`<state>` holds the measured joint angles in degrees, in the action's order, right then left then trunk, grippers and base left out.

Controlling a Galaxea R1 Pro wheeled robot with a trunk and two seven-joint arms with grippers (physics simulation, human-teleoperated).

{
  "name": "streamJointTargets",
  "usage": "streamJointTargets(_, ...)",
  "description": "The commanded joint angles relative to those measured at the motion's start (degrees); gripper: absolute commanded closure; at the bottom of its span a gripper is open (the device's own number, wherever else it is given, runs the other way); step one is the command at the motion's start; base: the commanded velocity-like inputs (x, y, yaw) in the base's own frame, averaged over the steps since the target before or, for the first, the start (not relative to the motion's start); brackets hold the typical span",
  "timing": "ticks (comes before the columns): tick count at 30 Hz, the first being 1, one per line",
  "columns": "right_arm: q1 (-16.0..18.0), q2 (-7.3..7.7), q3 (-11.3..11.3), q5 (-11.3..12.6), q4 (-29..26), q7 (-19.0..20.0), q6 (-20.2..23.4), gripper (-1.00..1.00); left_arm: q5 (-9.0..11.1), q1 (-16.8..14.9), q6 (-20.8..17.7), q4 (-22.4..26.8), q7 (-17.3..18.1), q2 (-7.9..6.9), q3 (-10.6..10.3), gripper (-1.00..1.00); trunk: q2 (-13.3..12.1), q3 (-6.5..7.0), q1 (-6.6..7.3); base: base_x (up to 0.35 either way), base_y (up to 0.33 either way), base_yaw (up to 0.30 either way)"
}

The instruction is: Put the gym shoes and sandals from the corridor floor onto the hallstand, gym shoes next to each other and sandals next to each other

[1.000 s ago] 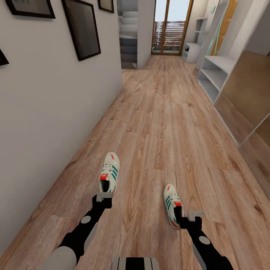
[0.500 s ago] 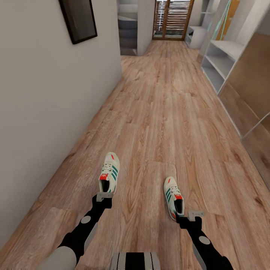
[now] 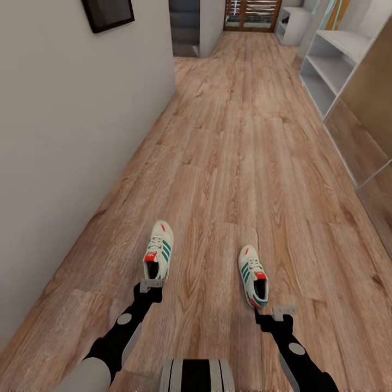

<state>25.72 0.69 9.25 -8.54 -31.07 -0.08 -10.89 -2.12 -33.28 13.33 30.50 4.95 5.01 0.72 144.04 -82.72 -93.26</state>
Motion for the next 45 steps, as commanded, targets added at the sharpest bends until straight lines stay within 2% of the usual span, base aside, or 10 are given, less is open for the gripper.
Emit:
streamJointTargets(1,0.03,-0.03,0.24,-0.6,0.04,-0.01,-0.19,-1.0,-0.25,-0.03,0.19,-0.01,0.06,0.01,0.07,1.0,0.03,-0.35,-0.01,0.0,0.0,0.0)
streamJointTargets(13,0.03,-0.05,0.24,-0.6,0.04,-0.01,-0.19,-1.0,-0.25,-0.05,0.21,-0.02,0.06,0.0,0.07,1.0,0.19,-4.07,-0.32,0.0,0.0,0.0)
streamJointTargets(20,0.03,-0.06,0.24,-0.6,0.04,-0.01,-0.19,-1.0,-0.18,-0.03,0.27,-0.01,0.06,-0.04,0.07,1.0,0.28,-5.78,-0.5,0.0,0.0,0.0)
streamJointTargets(45,0.03,-0.04,0.24,-0.6,0.04,-0.01,-0.19,-1.0,-0.18,0.08,0.4,0.0,0.14,-0.08,0.06,1.0,0.28,-5.79,-0.5,0.04,0.0,0.0)
